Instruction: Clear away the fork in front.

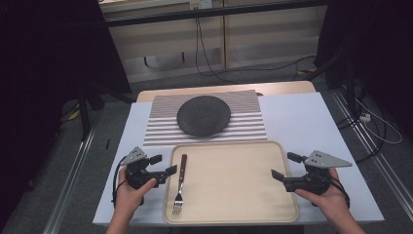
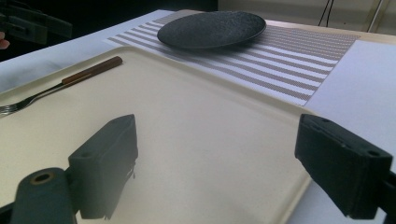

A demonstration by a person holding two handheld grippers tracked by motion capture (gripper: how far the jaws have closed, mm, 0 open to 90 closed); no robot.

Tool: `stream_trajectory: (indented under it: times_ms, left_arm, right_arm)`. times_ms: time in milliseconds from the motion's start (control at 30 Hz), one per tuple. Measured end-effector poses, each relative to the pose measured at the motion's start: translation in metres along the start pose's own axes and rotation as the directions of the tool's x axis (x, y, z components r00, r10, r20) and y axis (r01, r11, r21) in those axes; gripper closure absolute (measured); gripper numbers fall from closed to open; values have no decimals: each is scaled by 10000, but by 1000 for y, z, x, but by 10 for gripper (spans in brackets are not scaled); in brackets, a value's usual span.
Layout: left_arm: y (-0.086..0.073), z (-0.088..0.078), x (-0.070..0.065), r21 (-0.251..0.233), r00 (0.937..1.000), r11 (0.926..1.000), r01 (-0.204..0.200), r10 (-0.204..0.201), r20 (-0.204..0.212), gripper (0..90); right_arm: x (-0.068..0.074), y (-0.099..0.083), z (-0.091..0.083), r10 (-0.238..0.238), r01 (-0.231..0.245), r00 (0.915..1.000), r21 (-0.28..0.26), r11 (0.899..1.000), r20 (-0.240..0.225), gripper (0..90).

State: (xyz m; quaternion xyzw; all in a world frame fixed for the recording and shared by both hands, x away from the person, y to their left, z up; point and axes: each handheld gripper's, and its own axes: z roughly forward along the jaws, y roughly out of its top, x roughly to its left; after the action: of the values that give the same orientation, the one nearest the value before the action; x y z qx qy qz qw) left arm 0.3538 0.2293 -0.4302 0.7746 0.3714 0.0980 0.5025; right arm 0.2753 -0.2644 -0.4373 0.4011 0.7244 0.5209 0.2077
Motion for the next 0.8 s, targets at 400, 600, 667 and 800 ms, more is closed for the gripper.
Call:
stream_trajectory:
  times_ms: [400,600,667,800]
  left_arm:
    - [-4,-9,1,58,9997,9997,-240,240,49,137]
    - [-5,-11,2,104,9997,9996,-247,247,-14,125]
    - [-6,-13,3,169,9995,9994,-303,303,-26,118]
    - [-7,-14,4,202,9996,9994,-281,282,-21,109]
  right_arm:
    - [-2,-5,-3,-125,124,9999,318,9994,35,133]
    - [-5,-8,-6,-76,71,9999,348,9994,153,133]
    - [-6,-7,-8,-145,138,9997,369,9992,193,133]
    - [-8,-8,-12,-177,166,9995,433,9989,258,133]
